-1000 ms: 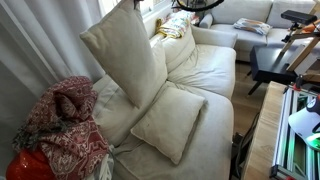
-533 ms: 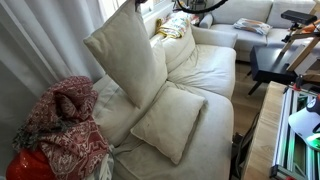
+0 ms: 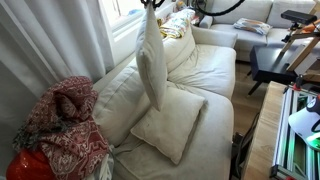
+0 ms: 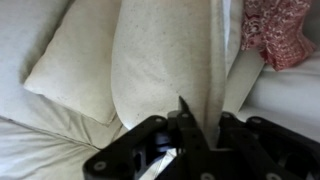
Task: Put the white pillow on the right in a lying position and then put the other pillow on top of it
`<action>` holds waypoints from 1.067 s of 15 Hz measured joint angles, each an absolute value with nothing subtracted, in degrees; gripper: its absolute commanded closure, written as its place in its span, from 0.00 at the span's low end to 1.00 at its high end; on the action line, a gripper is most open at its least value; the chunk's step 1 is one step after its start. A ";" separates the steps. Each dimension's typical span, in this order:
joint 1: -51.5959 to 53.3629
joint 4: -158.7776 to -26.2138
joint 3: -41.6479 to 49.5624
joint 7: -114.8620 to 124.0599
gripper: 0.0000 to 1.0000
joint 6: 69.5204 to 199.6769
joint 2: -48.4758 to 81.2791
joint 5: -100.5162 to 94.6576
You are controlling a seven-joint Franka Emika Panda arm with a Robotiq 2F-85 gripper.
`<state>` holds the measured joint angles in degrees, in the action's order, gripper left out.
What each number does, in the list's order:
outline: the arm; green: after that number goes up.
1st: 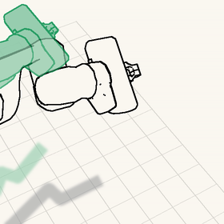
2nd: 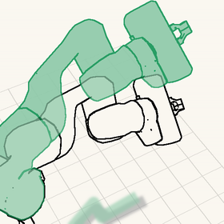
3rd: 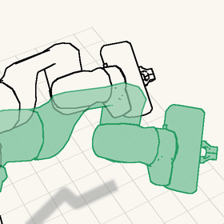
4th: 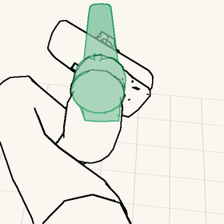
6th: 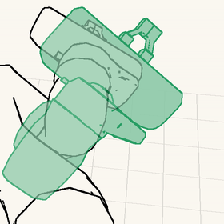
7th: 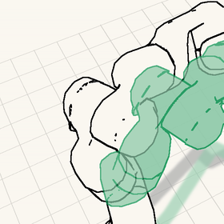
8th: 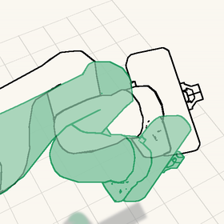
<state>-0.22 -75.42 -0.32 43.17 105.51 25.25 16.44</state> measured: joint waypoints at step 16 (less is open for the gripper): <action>-3.45 -67.80 5.35 1.31 0.96 84.62 29.70 -6.04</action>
<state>-3.45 -67.80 5.35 1.31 84.62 29.70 -6.04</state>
